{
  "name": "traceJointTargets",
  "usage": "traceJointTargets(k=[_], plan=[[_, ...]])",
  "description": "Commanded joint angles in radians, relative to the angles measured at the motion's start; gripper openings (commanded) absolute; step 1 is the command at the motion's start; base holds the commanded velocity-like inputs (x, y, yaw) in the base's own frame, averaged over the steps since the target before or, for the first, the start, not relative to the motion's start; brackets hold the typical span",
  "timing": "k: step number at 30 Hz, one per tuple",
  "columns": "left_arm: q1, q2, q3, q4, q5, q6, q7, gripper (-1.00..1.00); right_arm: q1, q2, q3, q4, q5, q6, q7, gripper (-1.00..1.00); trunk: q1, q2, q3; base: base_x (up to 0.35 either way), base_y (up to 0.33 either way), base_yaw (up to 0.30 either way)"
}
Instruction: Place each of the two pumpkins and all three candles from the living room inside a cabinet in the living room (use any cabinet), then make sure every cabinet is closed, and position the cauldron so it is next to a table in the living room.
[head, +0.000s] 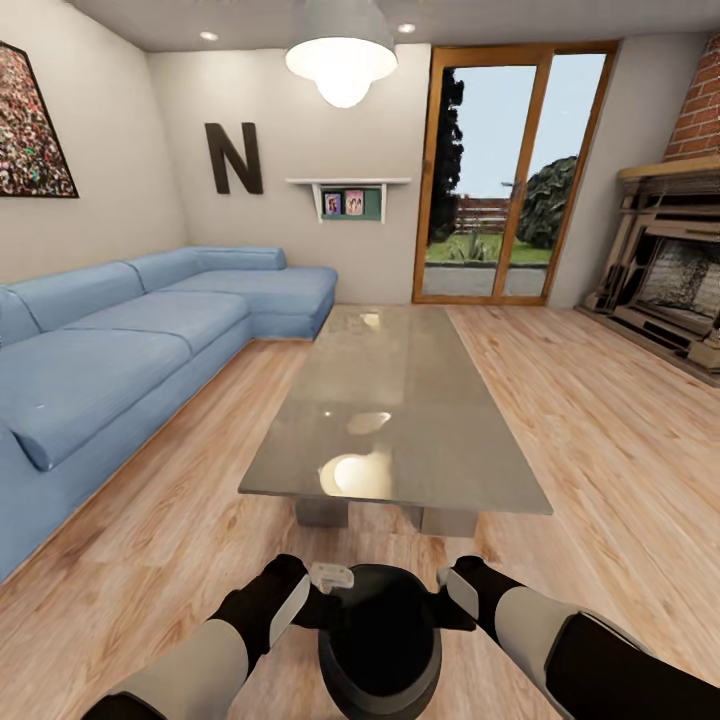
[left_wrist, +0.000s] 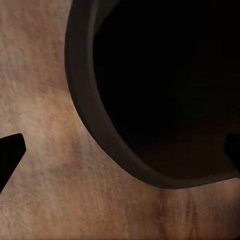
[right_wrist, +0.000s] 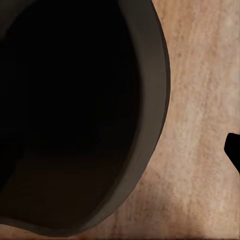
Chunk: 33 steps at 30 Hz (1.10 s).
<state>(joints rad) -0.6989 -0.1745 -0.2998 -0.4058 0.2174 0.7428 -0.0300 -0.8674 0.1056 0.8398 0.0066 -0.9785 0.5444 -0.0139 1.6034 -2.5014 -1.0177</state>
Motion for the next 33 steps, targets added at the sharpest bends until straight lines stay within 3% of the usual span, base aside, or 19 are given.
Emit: traceJointTargets(k=[1,7,15,19,25,26,31,32,33], plan=[[-0.001,0.000,-0.001,-0.001,0.004,0.004,0.002,1.00,-0.001,0.000,0.009,0.001,-0.010,0.012,-0.001,1.00,-0.001,0.000,0.003,0.000,0.000,0.000],[-0.001,0.000,0.000,0.001,0.003,0.004,0.002,1.00,-0.001,-0.001,0.008,0.001,-0.014,0.062,0.001,1.00,-0.003,0.001,0.026,0.000,0.000,0.000],[-0.001,0.001,0.006,0.002,0.003,0.004,0.004,1.00,-0.001,0.000,0.010,0.001,-0.015,0.066,0.001,1.00,-0.033,0.055,0.052,0.000,0.000,0.000],[-0.001,0.003,0.047,0.007,0.001,0.004,0.004,1.00,-0.001,0.000,0.008,0.001,-0.014,0.068,0.000,1.00,-0.048,0.083,0.064,0.000,0.000,0.000],[-0.001,0.006,0.055,0.010,0.001,0.004,0.004,1.00,-0.001,0.000,0.007,0.001,-0.014,0.066,0.000,1.00,-0.071,0.125,0.083,0.000,0.000,0.000],[-0.001,0.011,0.075,0.011,0.001,0.005,0.004,1.00,-0.001,0.000,0.007,0.001,-0.014,0.066,0.000,1.00,-0.075,0.132,0.086,0.000,0.000,0.000],[-0.001,0.012,0.107,0.011,0.001,0.008,0.002,1.00,-0.001,0.000,0.007,0.000,-0.014,0.067,-0.001,1.00,-0.094,0.167,0.102,0.000,0.000,0.000],[-0.001,0.013,0.140,0.012,0.001,0.040,0.001,1.00,-0.001,0.000,0.006,0.000,-0.013,0.070,-0.002,1.00,-0.098,0.174,0.105,0.000,0.000,0.000],[-0.001,0.013,0.143,0.012,0.000,0.047,0.001,1.00,-0.001,0.000,0.006,0.000,-0.013,0.070,-0.002,1.00,-0.102,0.181,0.108,0.000,0.000,0.000]])
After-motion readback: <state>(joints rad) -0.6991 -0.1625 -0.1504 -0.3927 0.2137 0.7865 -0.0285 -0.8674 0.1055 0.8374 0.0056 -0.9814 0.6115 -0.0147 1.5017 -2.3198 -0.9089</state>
